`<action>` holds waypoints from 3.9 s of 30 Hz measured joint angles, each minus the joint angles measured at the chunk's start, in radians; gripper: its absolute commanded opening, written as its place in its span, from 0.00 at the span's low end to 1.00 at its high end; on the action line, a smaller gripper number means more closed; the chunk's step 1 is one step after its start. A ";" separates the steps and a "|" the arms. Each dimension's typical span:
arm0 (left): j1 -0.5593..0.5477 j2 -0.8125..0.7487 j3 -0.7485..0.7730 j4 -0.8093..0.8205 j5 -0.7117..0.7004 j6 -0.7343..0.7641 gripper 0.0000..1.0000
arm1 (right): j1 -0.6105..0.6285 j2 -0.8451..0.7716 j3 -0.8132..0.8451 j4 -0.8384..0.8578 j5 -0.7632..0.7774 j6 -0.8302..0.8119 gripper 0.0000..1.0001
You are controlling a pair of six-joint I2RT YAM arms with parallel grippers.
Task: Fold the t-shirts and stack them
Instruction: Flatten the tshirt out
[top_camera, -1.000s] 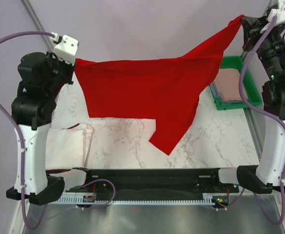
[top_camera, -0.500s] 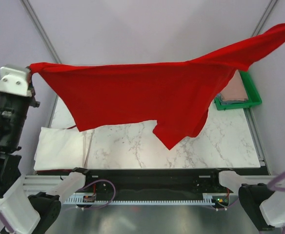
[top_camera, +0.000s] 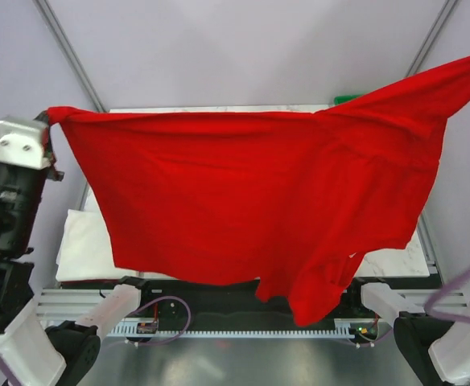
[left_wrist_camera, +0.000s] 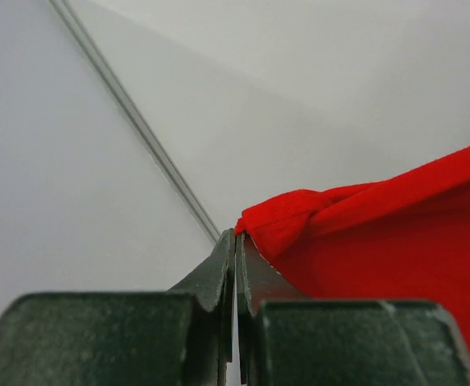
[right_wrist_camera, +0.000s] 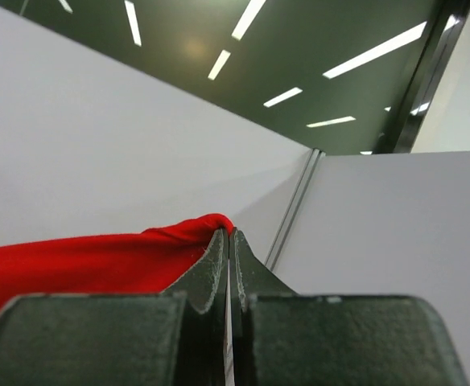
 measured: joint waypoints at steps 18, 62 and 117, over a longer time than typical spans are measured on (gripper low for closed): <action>0.001 0.468 -0.874 0.225 0.163 0.005 0.02 | 0.015 0.306 -0.929 0.036 -0.187 -0.061 0.00; 0.072 1.397 -0.020 0.311 0.054 -0.065 0.02 | 0.119 1.444 -0.047 0.254 0.197 -0.123 0.00; 0.055 1.210 -0.467 0.263 0.147 -0.108 0.02 | 0.072 1.157 -0.554 -0.225 -0.212 -0.106 0.32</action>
